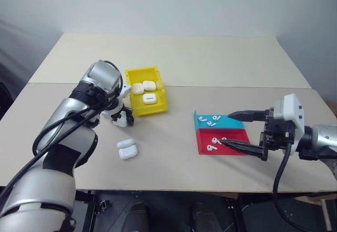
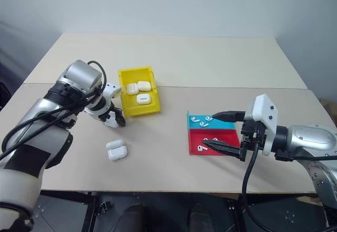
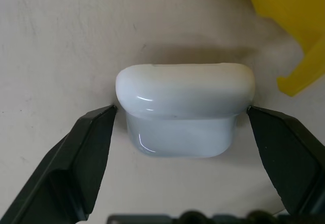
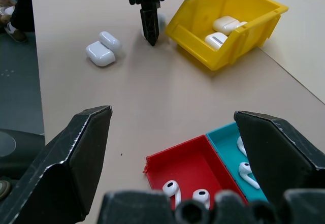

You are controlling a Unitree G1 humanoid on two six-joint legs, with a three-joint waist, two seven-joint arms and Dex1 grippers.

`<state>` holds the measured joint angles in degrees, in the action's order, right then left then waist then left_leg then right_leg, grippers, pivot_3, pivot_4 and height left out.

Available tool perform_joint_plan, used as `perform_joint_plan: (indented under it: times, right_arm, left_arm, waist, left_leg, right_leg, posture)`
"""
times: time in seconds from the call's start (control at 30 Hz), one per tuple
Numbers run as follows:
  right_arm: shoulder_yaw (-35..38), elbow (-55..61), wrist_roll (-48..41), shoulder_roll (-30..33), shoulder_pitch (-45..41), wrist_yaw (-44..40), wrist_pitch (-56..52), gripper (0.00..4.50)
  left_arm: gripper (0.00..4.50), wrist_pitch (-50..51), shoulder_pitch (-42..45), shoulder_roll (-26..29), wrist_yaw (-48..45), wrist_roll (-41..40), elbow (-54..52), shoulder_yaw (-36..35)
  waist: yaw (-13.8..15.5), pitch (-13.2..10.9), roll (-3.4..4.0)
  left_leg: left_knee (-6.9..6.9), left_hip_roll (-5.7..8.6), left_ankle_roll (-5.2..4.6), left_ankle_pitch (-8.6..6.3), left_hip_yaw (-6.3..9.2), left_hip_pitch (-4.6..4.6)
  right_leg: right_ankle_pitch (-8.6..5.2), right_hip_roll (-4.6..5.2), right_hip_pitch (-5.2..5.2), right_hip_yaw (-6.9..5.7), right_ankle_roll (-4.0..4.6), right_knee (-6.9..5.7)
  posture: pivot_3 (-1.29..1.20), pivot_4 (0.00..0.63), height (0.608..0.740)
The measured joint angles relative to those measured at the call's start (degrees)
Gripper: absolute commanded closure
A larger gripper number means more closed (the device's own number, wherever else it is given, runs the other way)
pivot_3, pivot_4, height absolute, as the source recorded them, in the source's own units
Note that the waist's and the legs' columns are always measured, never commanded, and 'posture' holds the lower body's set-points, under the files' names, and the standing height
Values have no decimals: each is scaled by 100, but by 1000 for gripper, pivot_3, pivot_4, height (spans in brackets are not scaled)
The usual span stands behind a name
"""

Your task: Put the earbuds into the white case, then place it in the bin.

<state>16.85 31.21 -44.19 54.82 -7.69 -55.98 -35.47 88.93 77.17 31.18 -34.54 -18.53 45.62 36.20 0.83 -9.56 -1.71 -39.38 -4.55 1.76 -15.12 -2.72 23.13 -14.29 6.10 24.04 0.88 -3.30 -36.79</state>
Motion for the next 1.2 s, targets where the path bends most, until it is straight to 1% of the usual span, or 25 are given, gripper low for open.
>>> perform_joint_plan:
  times: [0.63, 0.73, 0.83, 0.87, 1.03, 1.13, 1.2]
  right_arm:
    - [130, 90, -19, 0, 121, -8, 0, 27]
    - [151, 90, -34, 0, 121, -8, 0, 0]
    - [151, 93, -60, -1, 124, -8, 0, 0]
    - [151, 95, -65, -1, 126, -8, 0, 0]
    - [151, 172, -108, -1, 172, -7, 1, 0]
    - [153, 198, -108, -1, 181, -7, 2, 0]
    - [159, 197, -104, -1, 200, -10, 3, 0]
  left_arm:
    - [0, -20, -48, -133, -101, 356, 38, -240]
    - [544, -59, -68, -151, -64, 401, 38, -345]
    - [1486, -153, -77, -153, -76, 418, 15, -358]
    - [1699, -153, -77, -152, -87, 433, 11, -358]
    - [1700, -150, -148, -84, -164, 464, -153, -357]
    - [1700, -147, -329, 150, -270, 463, -594, -354]
    - [1700, -162, -516, 361, -297, 450, -1083, -408]
  waist:
    - [21, 0, 1]
    - [20, 0, 0]
    - [10, 0, 1]
    - [7, 0, 0]
    - [-3, 0, 0]
    - [-15, 0, 0]
    - [-32, 0, 0]
  left_leg:
    - [-20, 0, -3, -2, 6, 1]
    - [-23, 0, -4, -2, 7, 2]
    - [-24, 0, -7, -4, 7, 5]
    - [-23, 0, -8, -5, 7, 5]
    - [-25, 0, -9, -5, 7, 7]
    - [-25, 0, -9, -5, 8, 9]
    - [-24, -1, -9, -6, 8, 14]
  right_leg:
    - [0, 1, -6, -2, -1, -10]
    - [0, 1, -6, -2, -1, -12]
    - [0, 1, -5, -2, -1, -9]
    - [0, 1, -4, -2, -1, -8]
    - [0, 1, -3, -2, -1, -9]
    - [0, 0, 0, -2, -2, -10]
    - [0, 1, 5, -2, -2, -12]
  posture:
    - [0, 150, 740]
    - [0, 150, 740]
    - [0, 150, 740]
    - [0, 150, 740]
    - [0, 150, 740]
    - [0, 150, 740]
    - [0, 150, 740]
